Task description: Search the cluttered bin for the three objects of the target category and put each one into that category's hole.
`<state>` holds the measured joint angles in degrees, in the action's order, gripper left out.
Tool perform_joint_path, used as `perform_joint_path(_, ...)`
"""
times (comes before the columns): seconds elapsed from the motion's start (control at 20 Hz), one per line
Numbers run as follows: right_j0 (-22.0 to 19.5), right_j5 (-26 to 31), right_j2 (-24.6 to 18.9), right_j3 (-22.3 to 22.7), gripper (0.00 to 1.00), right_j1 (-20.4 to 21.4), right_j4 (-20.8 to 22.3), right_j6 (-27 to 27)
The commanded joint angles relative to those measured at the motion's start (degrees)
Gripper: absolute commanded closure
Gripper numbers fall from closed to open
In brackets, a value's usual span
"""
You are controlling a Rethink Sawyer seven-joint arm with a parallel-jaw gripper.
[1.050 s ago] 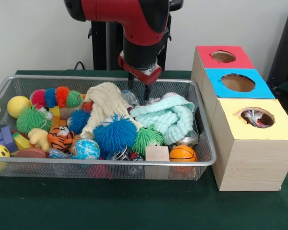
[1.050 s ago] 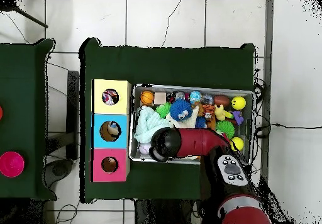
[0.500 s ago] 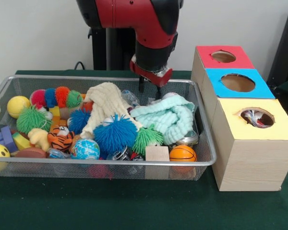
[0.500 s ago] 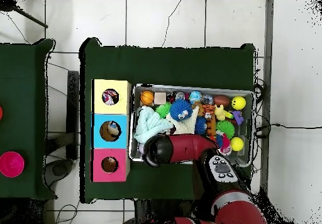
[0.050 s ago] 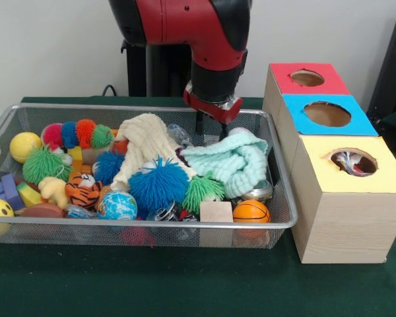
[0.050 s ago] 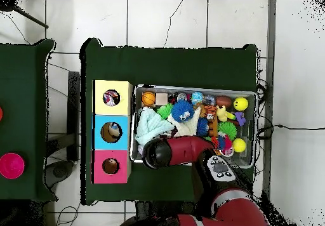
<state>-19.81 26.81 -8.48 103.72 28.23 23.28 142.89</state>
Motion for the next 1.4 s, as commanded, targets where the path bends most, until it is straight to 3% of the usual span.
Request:
perform_joint_path(0.05, -3.02, -5.54, -2.18, 0.28, 0.0, -4.92, 5.42, -4.86)
perform_joint_path(0.4, -4.58, -0.59, -4.65, 6.92, 0.0, 3.52, 3.04, -5.59)
perform_joint_path(0.65, -7.82, 3.85, -6.26, 5.61, 0.0, 5.57, 2.9, -10.02)
perform_joint_path(0.95, -11.73, 6.76, -8.76, 7.9, 0.0, 10.43, 3.23, -13.99)
perform_joint_path(1.1, -11.69, 6.33, -9.24, 8.44, 0.0, 10.57, 4.79, -14.14)
perform_joint_path(1.4, -8.82, 1.57, -8.31, 4.78, 0.0, 4.93, 11.82, -12.63)
